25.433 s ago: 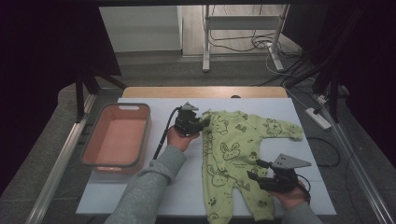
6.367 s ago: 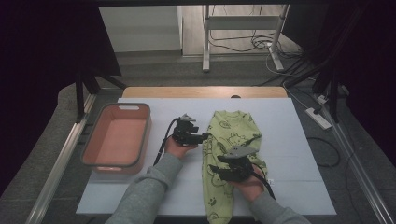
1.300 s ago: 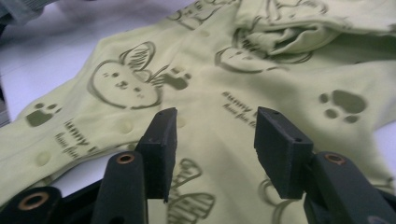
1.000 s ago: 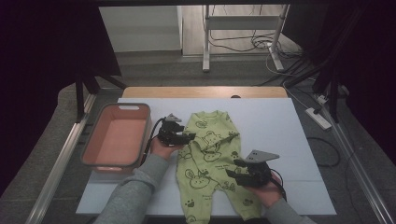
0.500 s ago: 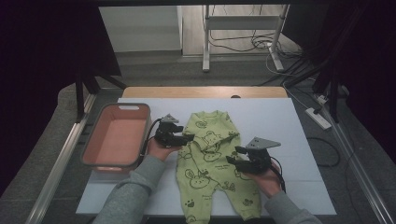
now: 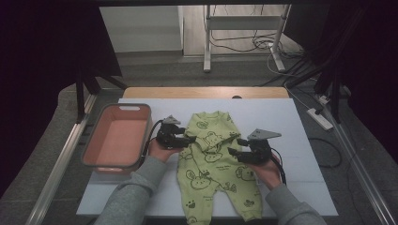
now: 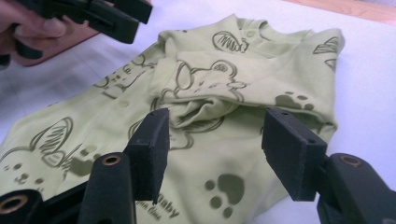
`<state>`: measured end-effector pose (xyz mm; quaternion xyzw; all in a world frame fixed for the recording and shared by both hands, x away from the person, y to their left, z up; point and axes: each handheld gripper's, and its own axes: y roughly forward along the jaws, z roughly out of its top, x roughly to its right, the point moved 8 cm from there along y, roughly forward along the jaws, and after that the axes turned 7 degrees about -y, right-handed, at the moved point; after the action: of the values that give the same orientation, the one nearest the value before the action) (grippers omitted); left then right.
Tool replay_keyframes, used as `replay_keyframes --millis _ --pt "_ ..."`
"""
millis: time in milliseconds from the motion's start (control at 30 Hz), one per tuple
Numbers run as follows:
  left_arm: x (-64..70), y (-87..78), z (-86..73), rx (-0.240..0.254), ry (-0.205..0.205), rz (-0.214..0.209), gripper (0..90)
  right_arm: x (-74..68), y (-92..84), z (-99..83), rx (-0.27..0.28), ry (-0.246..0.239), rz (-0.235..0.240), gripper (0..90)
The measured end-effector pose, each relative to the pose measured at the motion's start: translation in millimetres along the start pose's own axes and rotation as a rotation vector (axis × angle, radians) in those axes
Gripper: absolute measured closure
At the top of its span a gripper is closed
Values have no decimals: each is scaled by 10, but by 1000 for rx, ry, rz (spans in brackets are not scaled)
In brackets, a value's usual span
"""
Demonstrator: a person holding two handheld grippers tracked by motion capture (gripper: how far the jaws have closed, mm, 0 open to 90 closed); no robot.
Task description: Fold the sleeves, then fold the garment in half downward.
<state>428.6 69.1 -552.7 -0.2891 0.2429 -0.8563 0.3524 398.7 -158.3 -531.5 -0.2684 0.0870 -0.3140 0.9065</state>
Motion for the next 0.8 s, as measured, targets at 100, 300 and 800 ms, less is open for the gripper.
replay_keyframes --millis 100,300,800 --pt "0 -3 4 3 1 0 310 61 24 23 2 8 -6 423" --pt "-2 -4 7 4 0 3 310 157 65 18 -3 24 -16 423" --pt "-15 28 18 3 -3 6 312 270 190 80 -6 28 -17 424"
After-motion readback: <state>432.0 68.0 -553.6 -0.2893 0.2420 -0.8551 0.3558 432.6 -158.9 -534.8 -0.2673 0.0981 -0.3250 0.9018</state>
